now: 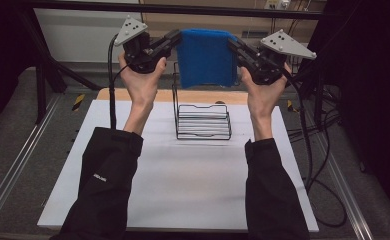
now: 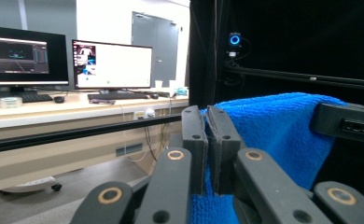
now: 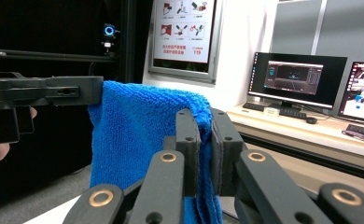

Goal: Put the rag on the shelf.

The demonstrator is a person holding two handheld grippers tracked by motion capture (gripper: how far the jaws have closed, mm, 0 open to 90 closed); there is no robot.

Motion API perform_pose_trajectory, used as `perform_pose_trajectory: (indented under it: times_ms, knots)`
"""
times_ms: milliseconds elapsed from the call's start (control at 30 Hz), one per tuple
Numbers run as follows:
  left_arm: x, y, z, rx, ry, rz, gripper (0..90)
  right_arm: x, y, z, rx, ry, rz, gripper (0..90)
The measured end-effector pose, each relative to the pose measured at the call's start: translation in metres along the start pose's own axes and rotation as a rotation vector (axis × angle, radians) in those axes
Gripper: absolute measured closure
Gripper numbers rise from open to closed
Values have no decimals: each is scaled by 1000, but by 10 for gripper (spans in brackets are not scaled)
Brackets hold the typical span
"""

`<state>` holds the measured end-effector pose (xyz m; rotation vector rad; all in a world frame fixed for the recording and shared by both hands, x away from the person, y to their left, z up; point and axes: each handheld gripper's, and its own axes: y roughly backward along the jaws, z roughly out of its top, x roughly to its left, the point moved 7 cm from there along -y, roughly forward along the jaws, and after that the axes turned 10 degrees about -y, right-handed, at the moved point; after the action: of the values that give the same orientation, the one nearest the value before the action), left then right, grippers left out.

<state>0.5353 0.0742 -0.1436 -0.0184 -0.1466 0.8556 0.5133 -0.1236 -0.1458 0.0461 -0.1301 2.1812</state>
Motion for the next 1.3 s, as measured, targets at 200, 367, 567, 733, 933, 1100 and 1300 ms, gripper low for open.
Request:
perform_pose_trajectory:
  times_ms: [200, 367, 567, 733, 933, 1100, 1300]
  knots:
    - [8, -9, -2, -3, -10, 17, 864, -7, -13, 1, 4, -1, -7, 841]
    - [12, -16, -10, 4, -9, 19, 865, -13, -21, -1, 13, 7, -16, 841]
    - [16, -23, -20, 18, -11, 19, 865, -22, -30, -8, 31, 12, -23, 841]
    - [19, -28, -31, 44, -18, 26, 865, -27, -35, -19, 51, -11, -17, 841]
    - [19, -26, -48, 75, -24, 5, 864, -31, -36, -36, 84, -21, -18, 840]
    - [15, -23, -59, 100, -50, -20, 864, -32, -30, -50, 121, -50, -11, 839]
    - [9, -18, -73, 135, -58, -50, 864, -33, -24, -67, 141, -76, 0, 838]
